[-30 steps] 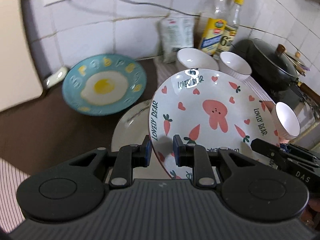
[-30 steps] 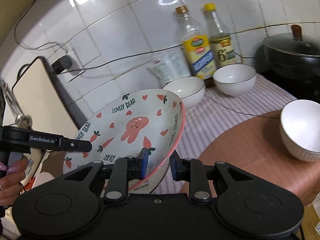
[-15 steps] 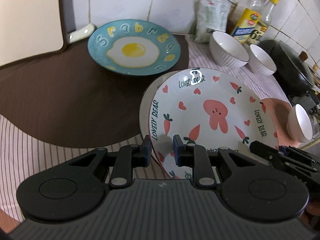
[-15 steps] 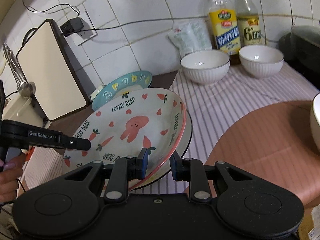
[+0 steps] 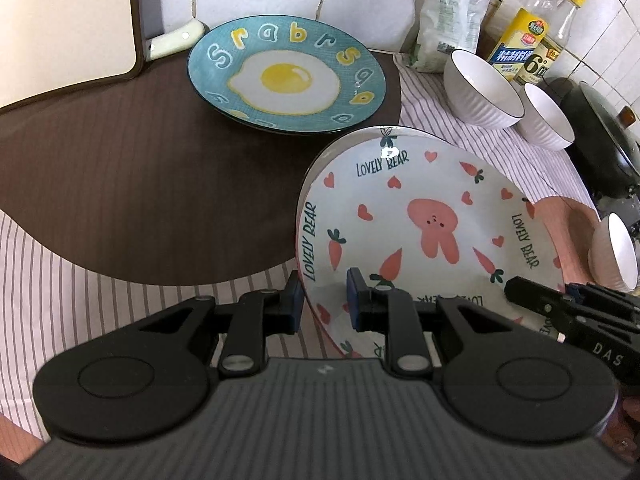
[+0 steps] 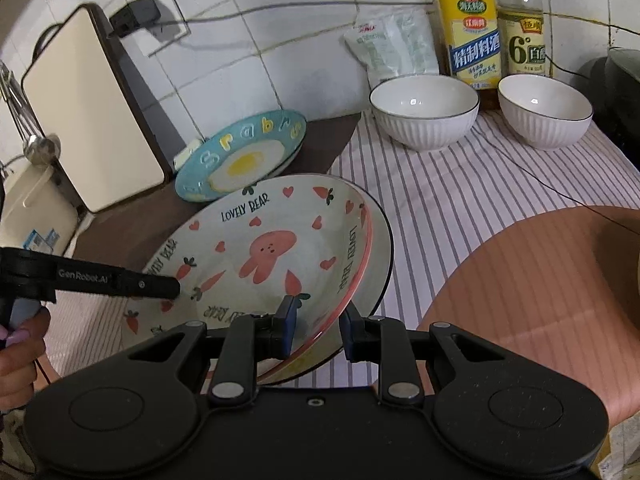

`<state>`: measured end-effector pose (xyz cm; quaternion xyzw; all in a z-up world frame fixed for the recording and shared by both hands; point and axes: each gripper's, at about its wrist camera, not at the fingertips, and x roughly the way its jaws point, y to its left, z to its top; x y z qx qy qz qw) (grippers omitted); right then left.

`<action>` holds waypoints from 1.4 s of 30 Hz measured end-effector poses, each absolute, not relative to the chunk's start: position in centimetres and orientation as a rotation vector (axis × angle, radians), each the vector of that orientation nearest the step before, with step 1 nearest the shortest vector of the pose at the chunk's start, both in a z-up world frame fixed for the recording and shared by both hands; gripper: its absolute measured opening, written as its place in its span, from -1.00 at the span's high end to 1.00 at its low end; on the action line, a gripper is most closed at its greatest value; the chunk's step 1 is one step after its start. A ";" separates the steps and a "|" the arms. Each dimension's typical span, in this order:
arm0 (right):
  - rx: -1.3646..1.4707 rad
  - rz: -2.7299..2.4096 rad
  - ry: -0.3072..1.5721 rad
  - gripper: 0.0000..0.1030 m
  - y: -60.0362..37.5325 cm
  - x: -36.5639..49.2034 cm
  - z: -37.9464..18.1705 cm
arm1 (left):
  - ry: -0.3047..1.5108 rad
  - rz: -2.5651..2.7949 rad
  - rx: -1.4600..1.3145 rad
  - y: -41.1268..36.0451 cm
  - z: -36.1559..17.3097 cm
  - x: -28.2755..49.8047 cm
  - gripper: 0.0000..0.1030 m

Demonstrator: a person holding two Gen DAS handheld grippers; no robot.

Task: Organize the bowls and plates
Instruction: 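Carry the Lovely Bear plate with the right tool onto the white plate held by the left tool, then open the right tool to release the Lovely Bear plate onto the stack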

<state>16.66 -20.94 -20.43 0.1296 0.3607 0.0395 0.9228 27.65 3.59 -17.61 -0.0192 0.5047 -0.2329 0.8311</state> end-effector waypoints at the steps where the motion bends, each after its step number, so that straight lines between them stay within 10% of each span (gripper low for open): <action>1: 0.270 0.082 0.750 0.46 -21.0 16.7 -20.4 | 1.072 -0.488 -0.045 3.5 -17.6 27.6 0.60; 42: -0.068 0.043 0.646 0.16 -19.3 17.1 -18.3 | 1.028 -0.429 -0.089 4.1 -15.7 26.8 0.62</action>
